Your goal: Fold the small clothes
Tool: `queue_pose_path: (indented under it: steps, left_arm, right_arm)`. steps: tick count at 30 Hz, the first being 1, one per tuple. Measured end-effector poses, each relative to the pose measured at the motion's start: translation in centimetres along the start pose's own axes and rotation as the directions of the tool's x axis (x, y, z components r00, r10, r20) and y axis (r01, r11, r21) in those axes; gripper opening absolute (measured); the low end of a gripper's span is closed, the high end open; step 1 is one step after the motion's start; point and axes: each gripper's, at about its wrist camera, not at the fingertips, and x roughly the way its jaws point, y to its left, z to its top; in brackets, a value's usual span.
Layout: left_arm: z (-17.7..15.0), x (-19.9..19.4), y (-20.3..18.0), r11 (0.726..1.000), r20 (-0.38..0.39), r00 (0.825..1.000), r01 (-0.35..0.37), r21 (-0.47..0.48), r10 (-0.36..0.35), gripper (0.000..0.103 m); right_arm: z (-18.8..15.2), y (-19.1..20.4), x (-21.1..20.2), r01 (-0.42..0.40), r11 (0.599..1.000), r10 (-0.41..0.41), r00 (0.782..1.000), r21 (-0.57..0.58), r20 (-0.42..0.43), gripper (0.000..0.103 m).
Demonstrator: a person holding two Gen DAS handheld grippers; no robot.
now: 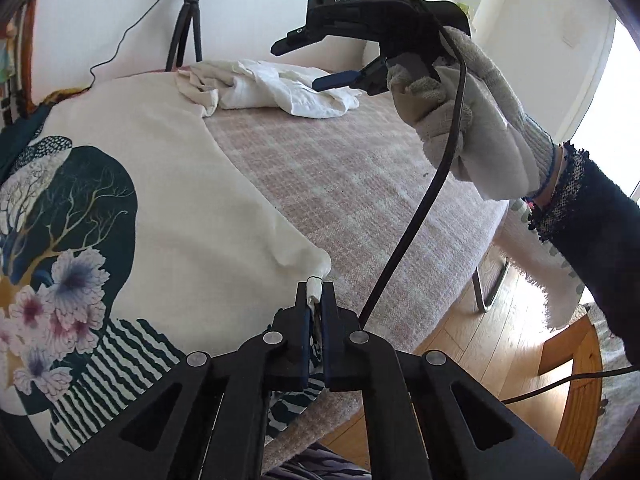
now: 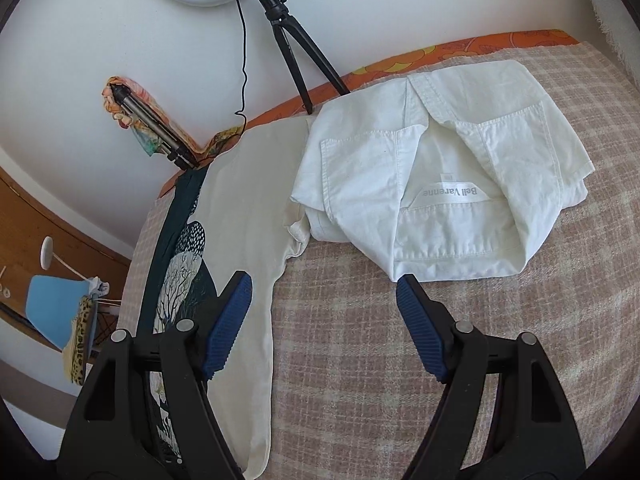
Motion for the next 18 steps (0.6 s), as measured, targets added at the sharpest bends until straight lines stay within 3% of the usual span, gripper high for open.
queue_pose_path:
  steps: [4,7,18]
  left_arm:
    - [-0.2,-1.5,1.2,0.997,0.024,1.000,0.011,-0.073,-0.010,0.003]
    - [-0.4,-1.9,1.6,0.994,0.029,0.999,0.015,-0.105,-0.012,0.003]
    - [-0.4,-2.7,2.1,0.993,0.055,0.998,0.014,-0.121,-0.007,0.003]
  right_arm:
    - [0.6,1.0,3.0,-0.012,1.000,0.011,0.999,-0.019,-0.046,0.078]
    - [1.5,1.5,4.9,-0.024,1.000,0.023,0.997,-0.014,-0.067,0.071]
    - [4.2,3.2,10.8,0.040,0.999,-0.036,0.993,0.035,-0.113,0.059]
